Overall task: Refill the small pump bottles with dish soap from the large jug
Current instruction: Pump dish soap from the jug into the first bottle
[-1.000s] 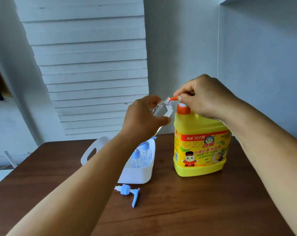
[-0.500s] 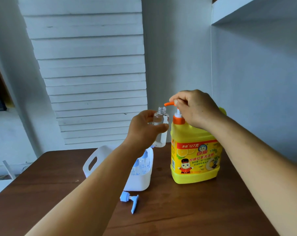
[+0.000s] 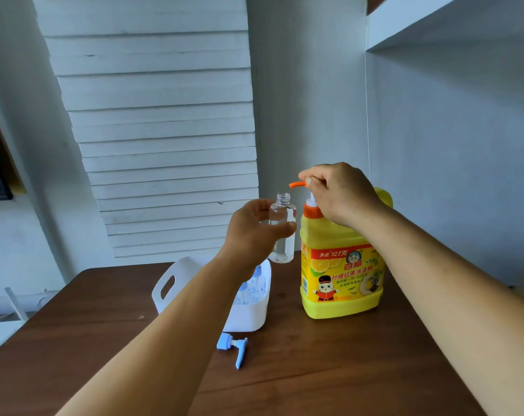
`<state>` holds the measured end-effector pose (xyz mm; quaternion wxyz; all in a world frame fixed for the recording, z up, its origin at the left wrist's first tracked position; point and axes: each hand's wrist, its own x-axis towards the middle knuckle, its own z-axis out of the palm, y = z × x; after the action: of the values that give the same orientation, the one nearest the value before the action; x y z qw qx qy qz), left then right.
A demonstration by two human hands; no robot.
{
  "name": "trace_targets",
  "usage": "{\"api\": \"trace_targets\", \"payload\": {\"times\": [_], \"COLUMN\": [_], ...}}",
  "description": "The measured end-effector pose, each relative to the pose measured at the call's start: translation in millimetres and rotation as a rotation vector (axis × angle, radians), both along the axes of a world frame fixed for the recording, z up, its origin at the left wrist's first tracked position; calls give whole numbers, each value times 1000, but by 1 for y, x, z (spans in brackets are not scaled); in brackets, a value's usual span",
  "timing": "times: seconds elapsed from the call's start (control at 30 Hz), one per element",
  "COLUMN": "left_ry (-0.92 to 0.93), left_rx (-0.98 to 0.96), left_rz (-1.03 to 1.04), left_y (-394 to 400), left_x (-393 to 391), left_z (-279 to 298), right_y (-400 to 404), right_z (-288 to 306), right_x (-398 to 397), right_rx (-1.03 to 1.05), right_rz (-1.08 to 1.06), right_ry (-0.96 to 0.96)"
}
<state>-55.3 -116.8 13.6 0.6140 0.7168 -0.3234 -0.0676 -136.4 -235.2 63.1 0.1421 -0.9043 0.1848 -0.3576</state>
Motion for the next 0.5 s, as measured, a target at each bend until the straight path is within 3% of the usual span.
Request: {"api": "trace_targets", "payload": {"times": [0.13, 0.3, 0.5], "left_ry": [8, 39, 75], "left_rx": [-31, -56, -32], "left_rz": [29, 78, 152], "left_y": [15, 44, 84], "left_x": [0, 1, 7], "left_z": [-2, -12, -32], "right_y": [7, 40, 80], "right_z": [-1, -8, -43], "right_x": [0, 6, 20], "right_rx": [-56, -106, -27], "right_rz": [-9, 138, 247], "right_ry": [-42, -93, -2]}}
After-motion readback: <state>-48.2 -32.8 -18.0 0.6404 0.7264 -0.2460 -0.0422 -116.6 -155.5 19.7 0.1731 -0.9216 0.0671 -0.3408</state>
